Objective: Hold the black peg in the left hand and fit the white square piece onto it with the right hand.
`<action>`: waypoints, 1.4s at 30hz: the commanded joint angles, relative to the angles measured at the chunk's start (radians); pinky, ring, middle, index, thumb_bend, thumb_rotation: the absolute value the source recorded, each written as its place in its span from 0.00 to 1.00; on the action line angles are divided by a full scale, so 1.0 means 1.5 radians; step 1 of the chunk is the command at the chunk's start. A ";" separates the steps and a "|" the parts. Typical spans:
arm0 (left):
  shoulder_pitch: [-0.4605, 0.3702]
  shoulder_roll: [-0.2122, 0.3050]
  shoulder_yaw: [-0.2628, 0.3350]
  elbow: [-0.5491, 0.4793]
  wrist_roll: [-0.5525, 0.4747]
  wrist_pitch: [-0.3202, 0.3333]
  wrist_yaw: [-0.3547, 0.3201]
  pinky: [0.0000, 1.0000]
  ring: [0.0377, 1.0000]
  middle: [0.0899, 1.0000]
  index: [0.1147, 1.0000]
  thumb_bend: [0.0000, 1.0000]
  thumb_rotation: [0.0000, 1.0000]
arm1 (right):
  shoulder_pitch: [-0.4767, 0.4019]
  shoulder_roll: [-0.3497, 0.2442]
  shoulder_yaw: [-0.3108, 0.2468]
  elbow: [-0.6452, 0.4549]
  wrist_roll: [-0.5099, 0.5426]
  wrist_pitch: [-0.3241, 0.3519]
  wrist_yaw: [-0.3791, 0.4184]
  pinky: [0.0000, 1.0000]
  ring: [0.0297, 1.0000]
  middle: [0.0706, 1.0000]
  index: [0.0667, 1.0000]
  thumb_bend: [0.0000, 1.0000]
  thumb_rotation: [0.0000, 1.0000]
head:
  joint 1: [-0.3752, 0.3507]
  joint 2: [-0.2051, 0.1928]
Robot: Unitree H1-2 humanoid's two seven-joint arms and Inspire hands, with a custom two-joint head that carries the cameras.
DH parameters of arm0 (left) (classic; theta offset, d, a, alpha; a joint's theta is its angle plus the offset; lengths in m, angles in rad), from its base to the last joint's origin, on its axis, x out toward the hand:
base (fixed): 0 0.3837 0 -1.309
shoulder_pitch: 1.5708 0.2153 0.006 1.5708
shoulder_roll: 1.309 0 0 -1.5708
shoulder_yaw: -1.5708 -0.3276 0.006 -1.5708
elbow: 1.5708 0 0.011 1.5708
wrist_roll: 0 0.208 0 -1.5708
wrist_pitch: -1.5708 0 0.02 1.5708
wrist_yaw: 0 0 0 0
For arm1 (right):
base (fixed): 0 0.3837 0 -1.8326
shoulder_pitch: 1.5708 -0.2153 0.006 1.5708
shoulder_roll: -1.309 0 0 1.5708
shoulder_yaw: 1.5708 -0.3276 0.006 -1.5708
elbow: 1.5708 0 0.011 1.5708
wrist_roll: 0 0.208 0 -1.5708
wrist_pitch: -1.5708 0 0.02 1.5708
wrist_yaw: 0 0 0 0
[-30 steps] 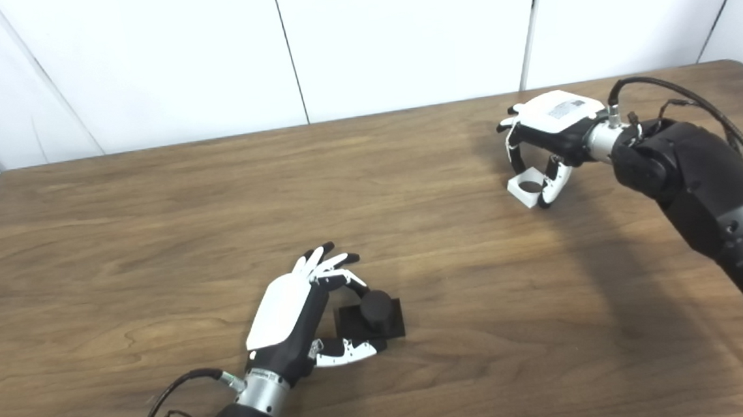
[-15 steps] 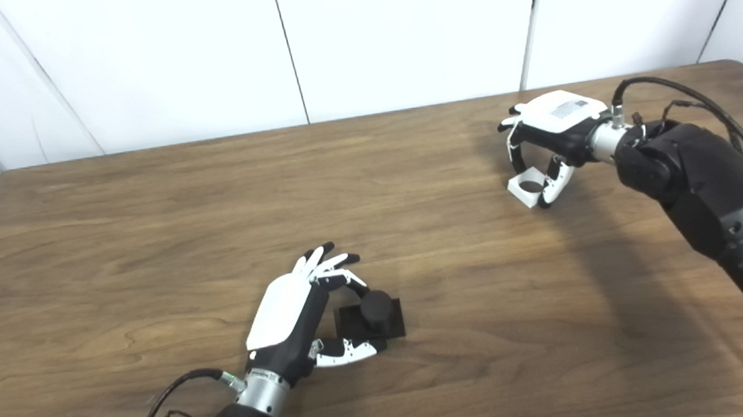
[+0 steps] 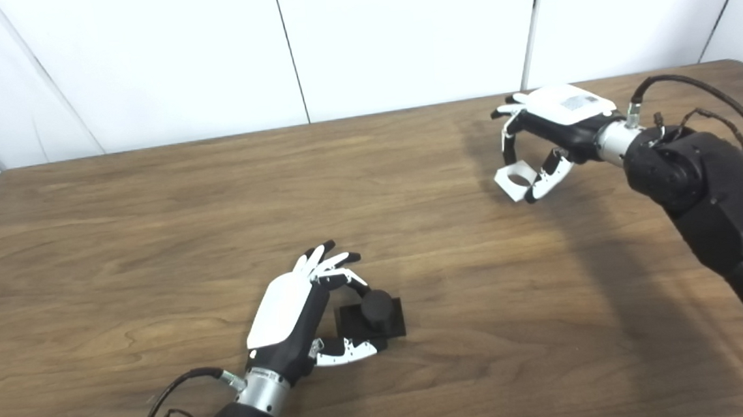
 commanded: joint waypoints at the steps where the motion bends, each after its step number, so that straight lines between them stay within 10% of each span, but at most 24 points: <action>1: -0.013 0.003 0.006 0.009 0.007 0.001 0.003 1.00 0.99 0.85 0.42 0.51 0.07 | -0.018 -0.016 -0.019 -0.039 0.012 0.020 0.002 0.90 1.00 0.92 0.46 0.52 0.13 | 0.000 0.000; 26: -0.016 0.006 0.011 0.015 0.008 -0.003 0.003 1.00 0.98 0.85 0.42 0.51 0.08 | 0.065 -0.010 -0.068 -0.405 0.092 0.162 0.139 0.93 1.00 0.93 0.45 0.52 0.14 | 0.002 0.000; 42: -0.017 -0.001 0.008 0.016 0.013 0.002 0.001 1.00 0.98 0.85 0.42 0.51 0.07 | 0.096 0.033 -0.051 -0.531 0.141 0.174 0.175 0.95 1.00 0.92 0.45 0.52 0.14 | 0.032 0.000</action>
